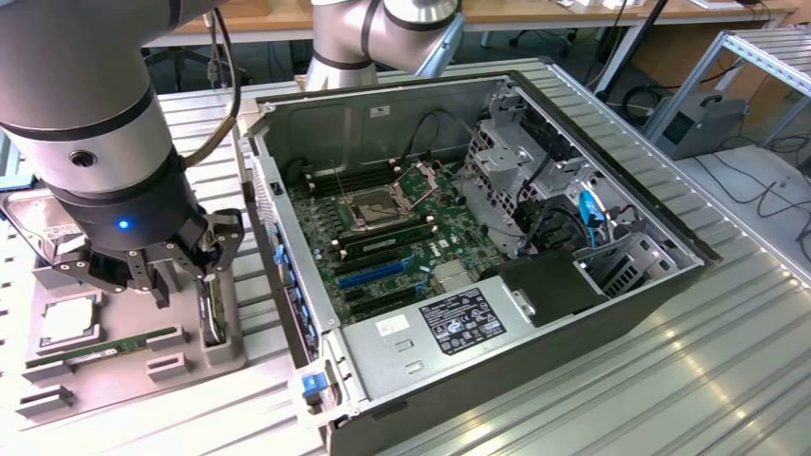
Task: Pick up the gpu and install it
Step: 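Pick up the gpu and move the gpu toward the slot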
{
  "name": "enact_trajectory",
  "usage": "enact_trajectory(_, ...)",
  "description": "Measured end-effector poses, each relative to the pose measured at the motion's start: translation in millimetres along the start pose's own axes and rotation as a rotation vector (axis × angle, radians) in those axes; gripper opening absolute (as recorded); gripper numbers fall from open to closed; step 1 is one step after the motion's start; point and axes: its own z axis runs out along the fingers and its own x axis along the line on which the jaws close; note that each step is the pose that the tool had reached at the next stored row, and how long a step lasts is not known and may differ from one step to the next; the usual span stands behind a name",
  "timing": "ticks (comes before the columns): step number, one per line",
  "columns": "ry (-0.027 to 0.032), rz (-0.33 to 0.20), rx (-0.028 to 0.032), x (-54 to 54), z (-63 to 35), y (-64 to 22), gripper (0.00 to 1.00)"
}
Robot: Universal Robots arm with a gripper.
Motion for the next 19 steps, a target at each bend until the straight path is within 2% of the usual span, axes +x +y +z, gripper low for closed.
enact_trajectory(6, 0.0, 0.0, -0.0001, -2.6, 10.6, 0.3, 0.42)
enact_trajectory(7, 0.0002, 0.0, 0.0007, -12.6, 12.3, 4.7, 0.42)
enact_trajectory(9, 0.0001, 0.0, 0.0006, -13.5, 15.9, 12.1, 0.42)
enact_trajectory(19, 0.0002, 0.0, 0.0007, -12.7, 21.5, 22.5, 0.42)
